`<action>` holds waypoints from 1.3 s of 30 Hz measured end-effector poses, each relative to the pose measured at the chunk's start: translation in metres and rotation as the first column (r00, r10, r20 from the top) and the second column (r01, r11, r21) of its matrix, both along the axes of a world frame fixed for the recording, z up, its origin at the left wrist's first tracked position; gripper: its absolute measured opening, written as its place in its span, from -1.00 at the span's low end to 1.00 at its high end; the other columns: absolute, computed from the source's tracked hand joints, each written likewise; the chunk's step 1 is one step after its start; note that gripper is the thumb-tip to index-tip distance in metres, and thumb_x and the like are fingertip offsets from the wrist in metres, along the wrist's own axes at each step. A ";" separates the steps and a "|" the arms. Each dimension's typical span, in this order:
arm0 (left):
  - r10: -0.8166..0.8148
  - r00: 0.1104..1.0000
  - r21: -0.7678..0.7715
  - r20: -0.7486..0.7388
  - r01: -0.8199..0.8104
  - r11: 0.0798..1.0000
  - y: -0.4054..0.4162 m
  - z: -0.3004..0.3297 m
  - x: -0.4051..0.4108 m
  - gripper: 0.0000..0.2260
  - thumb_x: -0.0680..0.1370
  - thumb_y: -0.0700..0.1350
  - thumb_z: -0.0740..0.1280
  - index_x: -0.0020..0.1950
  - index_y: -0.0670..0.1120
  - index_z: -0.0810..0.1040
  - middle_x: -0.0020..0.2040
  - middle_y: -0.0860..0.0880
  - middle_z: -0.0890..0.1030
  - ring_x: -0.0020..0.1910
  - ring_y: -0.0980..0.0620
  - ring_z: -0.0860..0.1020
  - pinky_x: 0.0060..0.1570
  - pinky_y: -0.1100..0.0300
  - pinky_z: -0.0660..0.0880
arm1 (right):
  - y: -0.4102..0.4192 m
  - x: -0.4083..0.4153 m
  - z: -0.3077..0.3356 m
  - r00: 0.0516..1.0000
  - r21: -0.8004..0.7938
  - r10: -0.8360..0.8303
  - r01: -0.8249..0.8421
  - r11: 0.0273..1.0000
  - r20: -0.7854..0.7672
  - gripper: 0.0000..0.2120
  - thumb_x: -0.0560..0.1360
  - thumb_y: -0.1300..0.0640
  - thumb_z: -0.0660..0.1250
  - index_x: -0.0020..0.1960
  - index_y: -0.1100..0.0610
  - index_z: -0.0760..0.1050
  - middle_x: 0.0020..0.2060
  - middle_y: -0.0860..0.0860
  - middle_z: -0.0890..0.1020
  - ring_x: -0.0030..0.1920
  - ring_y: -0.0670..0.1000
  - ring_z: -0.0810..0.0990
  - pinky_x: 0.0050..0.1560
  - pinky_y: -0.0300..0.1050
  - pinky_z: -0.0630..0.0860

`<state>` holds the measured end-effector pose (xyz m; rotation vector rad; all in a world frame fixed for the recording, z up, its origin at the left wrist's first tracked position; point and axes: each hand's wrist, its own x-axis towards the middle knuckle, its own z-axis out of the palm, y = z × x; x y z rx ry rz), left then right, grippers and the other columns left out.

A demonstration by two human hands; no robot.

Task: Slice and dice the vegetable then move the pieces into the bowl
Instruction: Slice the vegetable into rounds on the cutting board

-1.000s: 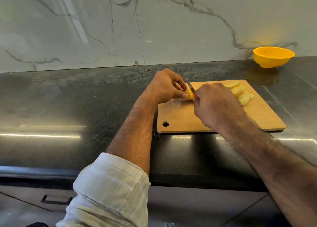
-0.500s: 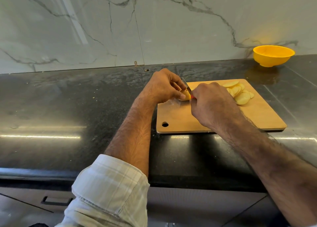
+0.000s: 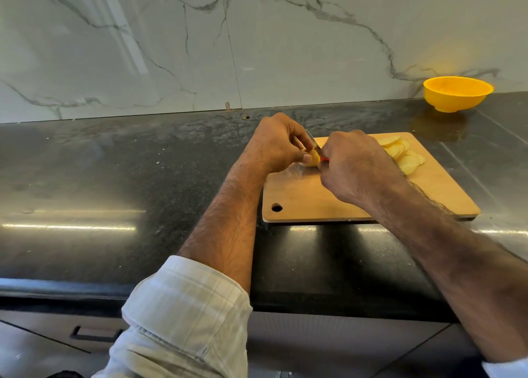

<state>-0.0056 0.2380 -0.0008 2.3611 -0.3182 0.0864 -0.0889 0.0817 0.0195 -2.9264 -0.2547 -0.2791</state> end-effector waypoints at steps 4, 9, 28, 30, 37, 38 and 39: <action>-0.004 1.000 0.015 -0.003 0.004 1.000 -0.001 0.002 0.000 -0.85 0.43 -0.18 0.65 -0.10 0.03 0.77 -0.13 0.07 0.74 -0.08 0.12 0.71 0.05 0.07 0.71 | 0.001 -0.002 -0.003 1.000 -0.013 -0.008 0.008 1.000 -0.008 -0.86 0.60 0.06 0.42 0.09 0.11 0.61 -0.28 -0.04 0.47 -0.23 -0.02 0.50 -0.21 -0.09 0.42; -0.016 1.000 0.029 0.006 0.015 0.999 0.001 0.001 0.001 -0.85 0.43 -0.18 0.66 -0.12 0.04 0.77 -0.16 0.08 0.74 -0.12 0.15 0.71 0.01 0.09 0.71 | 0.009 0.004 0.001 1.000 -0.030 -0.008 0.008 1.000 0.003 -0.89 0.61 0.07 0.41 0.02 0.11 0.55 -0.30 -0.04 0.42 -0.22 0.00 0.47 -0.20 -0.08 0.40; -0.012 1.000 -0.033 -0.005 0.012 0.999 0.005 -0.006 0.009 -0.85 0.44 -0.17 0.65 -0.07 0.01 0.77 -0.11 0.02 0.75 -0.08 0.08 0.73 0.02 0.06 0.71 | 0.008 -0.009 -0.016 0.994 -0.108 -0.034 0.023 0.994 -0.108 -0.76 0.59 0.04 0.42 0.22 0.07 0.55 -0.07 0.02 0.47 -0.03 0.04 0.47 0.04 0.00 0.57; -0.019 1.000 -0.037 -0.012 0.019 0.999 0.006 -0.006 0.009 -0.84 0.42 -0.16 0.66 -0.08 0.02 0.77 -0.12 0.02 0.75 -0.08 0.09 0.73 0.02 0.07 0.71 | 0.006 -0.012 -0.018 0.993 -0.095 -0.039 0.028 0.995 -0.114 -0.77 0.59 0.03 0.42 0.21 0.06 0.55 -0.10 0.00 0.45 -0.04 0.04 0.46 0.00 -0.01 0.55; -0.051 0.999 -0.008 0.005 0.051 0.999 0.011 -0.007 0.009 -0.83 0.44 -0.13 0.65 -0.03 0.05 0.76 -0.03 0.08 0.73 0.02 0.15 0.68 0.04 0.26 0.57 | -0.003 -0.012 -0.018 0.996 -0.017 -0.083 0.084 0.996 0.015 -0.81 0.62 0.01 0.35 0.18 0.07 0.58 -0.09 0.02 0.52 -0.08 0.05 0.47 -0.17 -0.04 0.42; -0.050 0.999 -0.005 0.002 0.050 0.999 0.011 -0.007 0.010 -0.83 0.44 -0.14 0.65 -0.03 0.05 0.76 -0.03 0.08 0.73 0.02 0.14 0.68 0.05 0.27 0.57 | -0.003 -0.013 -0.017 0.996 -0.011 -0.084 0.084 0.996 0.043 -0.81 0.63 0.01 0.35 0.17 0.07 0.58 -0.08 0.03 0.55 -0.08 0.05 0.49 -0.18 -0.04 0.42; -0.052 0.999 -0.007 -0.001 0.052 0.999 0.010 -0.008 0.010 -0.83 0.44 -0.14 0.65 -0.04 0.04 0.76 -0.03 0.08 0.72 0.03 0.14 0.68 0.05 0.25 0.58 | -0.003 -0.013 -0.016 0.995 -0.005 -0.079 0.080 0.997 0.066 -0.81 0.64 0.00 0.34 0.17 0.06 0.59 -0.06 0.04 0.59 -0.07 0.05 0.52 -0.19 -0.05 0.44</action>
